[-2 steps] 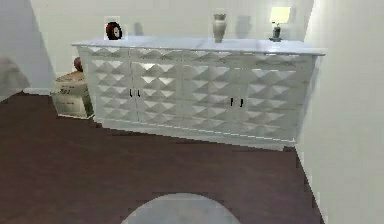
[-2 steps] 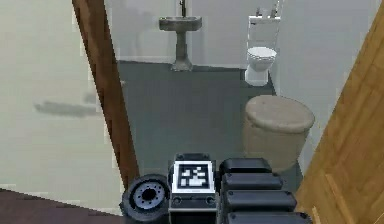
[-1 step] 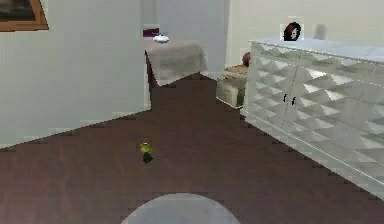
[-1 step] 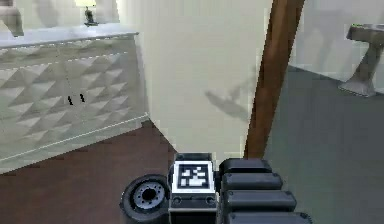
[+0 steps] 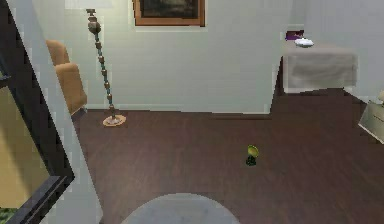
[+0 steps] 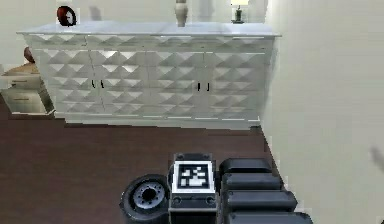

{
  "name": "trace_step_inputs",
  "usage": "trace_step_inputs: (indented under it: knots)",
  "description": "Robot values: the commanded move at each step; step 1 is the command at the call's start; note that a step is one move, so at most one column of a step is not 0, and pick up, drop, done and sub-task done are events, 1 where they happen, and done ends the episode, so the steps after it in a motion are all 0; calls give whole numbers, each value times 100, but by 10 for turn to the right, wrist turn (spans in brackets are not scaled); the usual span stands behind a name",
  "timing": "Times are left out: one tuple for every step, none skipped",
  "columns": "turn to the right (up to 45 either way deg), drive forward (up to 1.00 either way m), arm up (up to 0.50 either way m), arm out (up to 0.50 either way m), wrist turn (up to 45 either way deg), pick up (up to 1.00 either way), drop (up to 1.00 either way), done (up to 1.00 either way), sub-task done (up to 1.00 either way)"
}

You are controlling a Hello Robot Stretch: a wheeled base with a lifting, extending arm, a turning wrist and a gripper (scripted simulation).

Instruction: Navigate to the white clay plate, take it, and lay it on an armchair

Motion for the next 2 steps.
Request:
trace_step_inputs:
  knots:
    - [0,45,0,0,0,0,0,0,0]
    - [-120,0,0,0,0,0,0,0,0]
